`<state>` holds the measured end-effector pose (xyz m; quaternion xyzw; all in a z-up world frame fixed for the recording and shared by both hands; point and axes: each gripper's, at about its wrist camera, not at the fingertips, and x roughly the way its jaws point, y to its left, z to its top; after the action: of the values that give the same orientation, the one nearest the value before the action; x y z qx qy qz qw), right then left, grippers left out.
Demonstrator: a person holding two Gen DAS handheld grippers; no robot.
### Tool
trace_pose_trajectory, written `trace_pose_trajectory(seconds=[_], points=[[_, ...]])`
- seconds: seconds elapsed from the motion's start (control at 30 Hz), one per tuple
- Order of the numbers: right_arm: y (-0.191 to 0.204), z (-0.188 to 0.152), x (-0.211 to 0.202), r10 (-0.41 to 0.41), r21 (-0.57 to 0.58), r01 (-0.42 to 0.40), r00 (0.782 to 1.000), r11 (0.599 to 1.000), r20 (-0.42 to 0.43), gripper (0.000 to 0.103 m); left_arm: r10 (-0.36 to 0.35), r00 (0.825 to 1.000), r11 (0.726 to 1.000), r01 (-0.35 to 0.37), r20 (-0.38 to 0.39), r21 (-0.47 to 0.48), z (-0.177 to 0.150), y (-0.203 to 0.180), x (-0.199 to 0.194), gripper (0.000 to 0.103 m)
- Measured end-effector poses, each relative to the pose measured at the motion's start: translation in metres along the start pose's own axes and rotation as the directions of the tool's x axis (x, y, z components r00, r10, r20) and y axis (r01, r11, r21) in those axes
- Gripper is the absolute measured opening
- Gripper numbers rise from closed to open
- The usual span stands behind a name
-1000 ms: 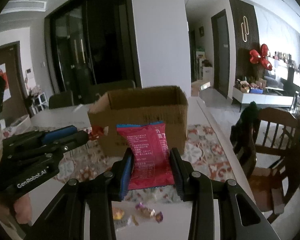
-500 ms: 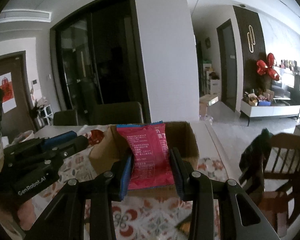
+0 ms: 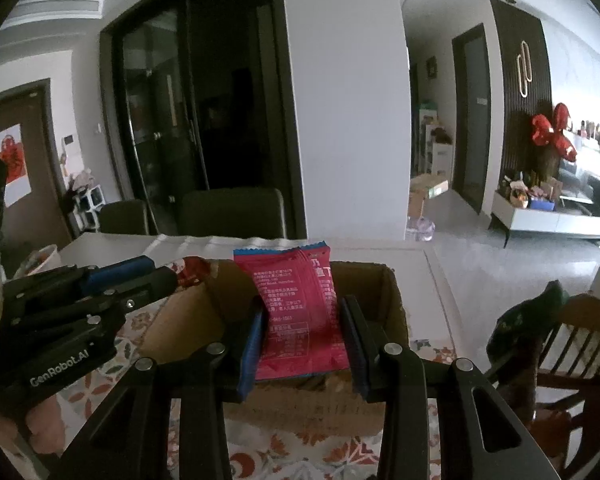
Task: Organize snacks
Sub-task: 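Carry both packets to the box and open both tools to drop them inside, then withdraw both tools from the box back toward the remaining snacks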
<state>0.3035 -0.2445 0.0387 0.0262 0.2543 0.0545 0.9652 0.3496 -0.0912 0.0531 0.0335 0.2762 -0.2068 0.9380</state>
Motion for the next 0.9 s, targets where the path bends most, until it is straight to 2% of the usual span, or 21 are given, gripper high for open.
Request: trace_pose_trajectory(seconds=[0.13, 0.17, 0.2, 0.23, 0.27, 0.3, 0.5, 0.57, 0.7, 0.77, 0.9], points=[[-0.009, 0.0, 0.019, -0.007, 0.016, 0.007, 0.999, 1.0, -0.04, 0.039, 0.011, 0.999, 1.0, -0.011, -0.037, 0.004, 0.0, 0.006, 0.017, 0.03], [-0.009, 0.0, 0.022, -0.009, 0.02, 0.01, 0.999, 1.0, -0.051, 0.044, 0.018, 0.999, 1.0, -0.018, -0.044, 0.011, 0.0, 0.006, 0.019, 0.033], [-0.01, -0.001, 0.025, -0.008, 0.028, 0.01, 0.998, 1.0, -0.066, 0.054, 0.026, 0.999, 1.0, -0.026, -0.046, 0.013, -0.001, 0.006, 0.02, 0.035], [-0.01, -0.002, 0.027, -0.009, 0.033, 0.011, 0.997, 0.999, -0.071, 0.056, 0.033, 0.998, 0.999, -0.032, -0.045, 0.015, -0.002, 0.006, 0.02, 0.042], [-0.01, -0.004, 0.027, -0.018, 0.034, 0.02, 0.997, 0.999, -0.069, 0.056, 0.042, 0.998, 0.999, -0.042, -0.045, 0.018, -0.004, 0.006, 0.018, 0.05], [-0.01, -0.005, 0.026, -0.03, 0.028, 0.031, 0.998, 0.999, -0.063, 0.056, 0.055, 0.998, 0.998, -0.054, -0.041, 0.02, -0.007, 0.006, 0.016, 0.053], [-0.004, -0.01, 0.011, -0.048, 0.012, 0.048, 0.998, 0.999, -0.041, 0.056, 0.083, 0.997, 0.995, -0.083, 0.009, 0.059, -0.02, 0.001, -0.012, 0.054], [-0.003, -0.013, 0.005, -0.047, 0.016, 0.047, 0.998, 0.999, -0.029, 0.056, 0.095, 0.995, 0.993, -0.097, 0.019, 0.071, -0.022, -0.002, -0.023, 0.061], [0.003, -0.018, -0.012, -0.041, 0.021, 0.041, 0.999, 0.999, -0.004, 0.056, 0.1, 0.994, 0.991, -0.104, 0.05, 0.089, -0.026, -0.008, -0.047, 0.064], [0.006, -0.019, -0.022, -0.038, 0.018, 0.038, 0.999, 0.999, 0.009, 0.056, 0.106, 0.992, 0.99, -0.111, 0.062, 0.086, -0.028, -0.009, -0.057, 0.07], [0.012, -0.025, -0.043, -0.041, 0.022, 0.04, 0.998, 0.999, 0.041, 0.056, 0.1, 0.992, 0.99, -0.107, 0.072, 0.088, -0.037, -0.013, -0.075, 0.072]])
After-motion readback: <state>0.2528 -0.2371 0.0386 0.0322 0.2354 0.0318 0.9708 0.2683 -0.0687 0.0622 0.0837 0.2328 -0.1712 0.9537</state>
